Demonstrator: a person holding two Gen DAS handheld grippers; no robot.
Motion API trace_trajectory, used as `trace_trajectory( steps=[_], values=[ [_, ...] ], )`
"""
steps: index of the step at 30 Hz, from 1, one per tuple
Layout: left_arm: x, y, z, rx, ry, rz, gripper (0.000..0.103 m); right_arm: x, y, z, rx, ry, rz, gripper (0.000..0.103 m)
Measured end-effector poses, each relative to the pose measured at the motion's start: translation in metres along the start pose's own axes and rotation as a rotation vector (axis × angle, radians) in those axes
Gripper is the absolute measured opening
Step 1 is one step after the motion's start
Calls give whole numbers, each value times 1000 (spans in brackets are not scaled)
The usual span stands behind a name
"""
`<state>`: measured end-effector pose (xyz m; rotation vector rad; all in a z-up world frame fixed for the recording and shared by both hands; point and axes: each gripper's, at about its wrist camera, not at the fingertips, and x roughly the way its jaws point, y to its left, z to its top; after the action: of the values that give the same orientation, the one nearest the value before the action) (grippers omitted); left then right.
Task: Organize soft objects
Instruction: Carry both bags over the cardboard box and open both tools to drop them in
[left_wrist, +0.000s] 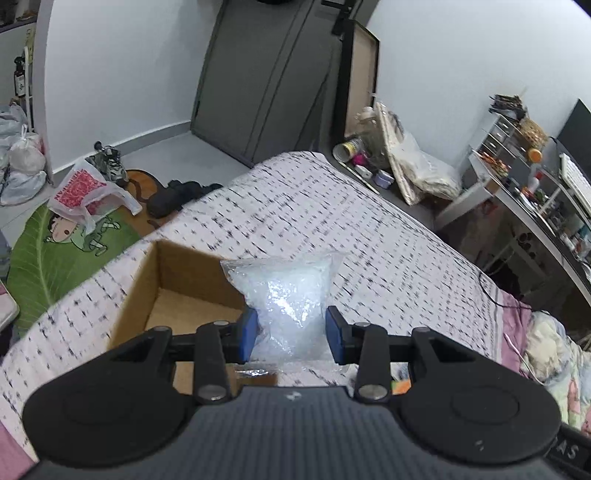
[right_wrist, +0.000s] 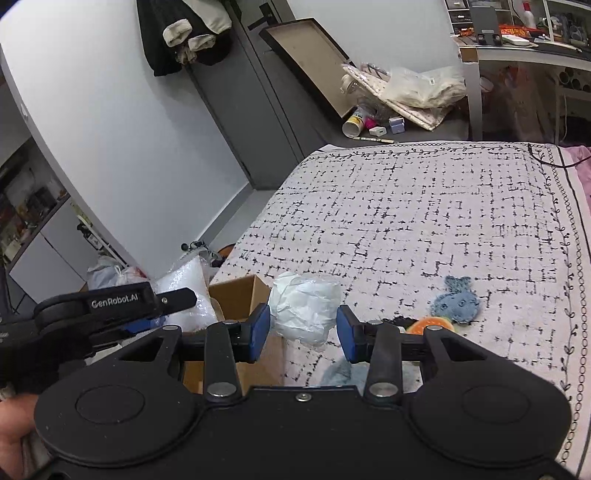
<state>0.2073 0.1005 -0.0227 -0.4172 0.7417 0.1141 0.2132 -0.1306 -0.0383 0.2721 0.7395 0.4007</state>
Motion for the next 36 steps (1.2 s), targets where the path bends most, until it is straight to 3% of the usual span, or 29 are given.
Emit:
trace_trajectory(
  steps=[7, 19, 24, 28, 32, 36],
  values=[
    [21, 30, 5, -69, -9, 9, 38, 20, 15, 0, -10, -2, 31, 39],
    [59, 73, -5, -155, 54, 46, 38, 69, 38, -8, 6, 13, 98, 40],
    [65, 84, -3, -183, 33, 68, 38, 85, 48, -10, 3, 32, 92, 40],
    [65, 90, 1, -225, 5, 84, 47, 97, 58, -6, -20, 32, 97, 40],
    [61, 100, 2, -278, -12, 45, 58, 105, 67, 0, -39, 28, 108, 40],
    [59, 102, 4, -291, -17, 68, 60, 114, 74, 7, -46, 30, 111, 40]
  ],
)
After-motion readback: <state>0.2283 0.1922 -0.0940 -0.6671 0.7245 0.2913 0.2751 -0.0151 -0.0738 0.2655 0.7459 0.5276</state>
